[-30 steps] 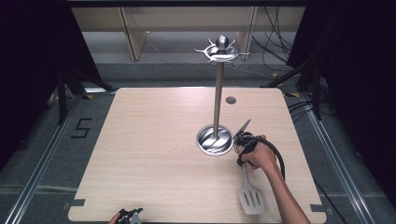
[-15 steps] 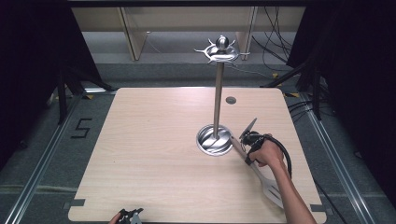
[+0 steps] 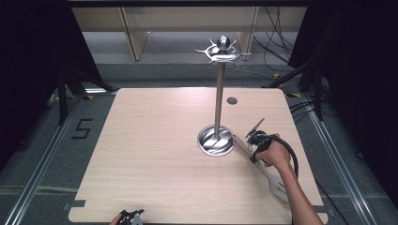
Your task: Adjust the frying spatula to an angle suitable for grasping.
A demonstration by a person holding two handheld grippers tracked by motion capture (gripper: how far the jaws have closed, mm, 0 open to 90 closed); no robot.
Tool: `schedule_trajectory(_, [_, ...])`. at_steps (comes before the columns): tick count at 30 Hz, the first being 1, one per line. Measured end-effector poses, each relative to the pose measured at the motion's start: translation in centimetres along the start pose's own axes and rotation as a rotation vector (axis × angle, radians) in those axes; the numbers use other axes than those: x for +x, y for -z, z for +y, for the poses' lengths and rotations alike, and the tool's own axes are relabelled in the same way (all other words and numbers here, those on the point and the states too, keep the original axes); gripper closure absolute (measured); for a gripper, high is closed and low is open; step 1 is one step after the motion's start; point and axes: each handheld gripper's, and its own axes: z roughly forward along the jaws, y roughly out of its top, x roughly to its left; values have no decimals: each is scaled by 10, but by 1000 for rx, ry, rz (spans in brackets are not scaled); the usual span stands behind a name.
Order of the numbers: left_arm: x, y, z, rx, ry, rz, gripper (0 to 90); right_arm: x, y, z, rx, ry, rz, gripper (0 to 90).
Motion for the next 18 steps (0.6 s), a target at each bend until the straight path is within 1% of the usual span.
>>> schedule_trajectory(1, [0,-1,0,0,0,-14,188,0,6,-3,-29,-10,0,764])
schedule_trajectory(4, [0,0,0,0,-1,-4,188,-2,14,-8,-73,9,-5,764])
schedule_trajectory(5, [0,-1,-1,0,7,-20,188,-3,17,-10,-97,17,-5,764])
schedule_trajectory(6, [1,0,-1,1,6,0,188,-3,17,-10,-97,17,-5,764])
schedule_trajectory(7, [1,1,-1,0,5,-1,188,-4,23,-15,-128,21,-7,765])
schedule_trajectory(8, [1,1,-1,0,5,-1,188,-4,23,-15,-128,21,-7,765])
schedule_trajectory(9, [1,1,-1,0,4,-1,188,-4,26,-17,-161,36,-12,764])
schedule_trajectory(10, [1,-1,-1,-1,9,-12,188,-2,30,-20,-164,10,-9,764])
schedule_trajectory(11, [1,-1,-1,1,7,-4,188,-2,33,-23,-185,12,-24,765])
schedule_trajectory(12, [1,0,-1,2,3,-1,188,1,41,-28,-223,11,-20,764])
schedule_trajectory(13, [0,-1,-1,-1,8,-19,188,4,46,-31,-243,10,-7,764])
schedule_trajectory(14, [0,-1,0,-1,8,-18,188,5,49,-34,-269,21,-8,765])
schedule_trajectory(15, [0,-1,0,-3,10,-16,188,9,54,-37,-277,7,1,764])
schedule_trajectory(16, [0,-1,0,-3,10,-16,188,9,54,-37,-277,7,1,764])
schedule_trajectory(17, [0,0,0,-4,7,-5,188,10,62,-42,-314,31,-19,765])
schedule_trajectory(18, [0,0,0,-5,7,-15,188,10,62,-42,-314,31,-19,765])
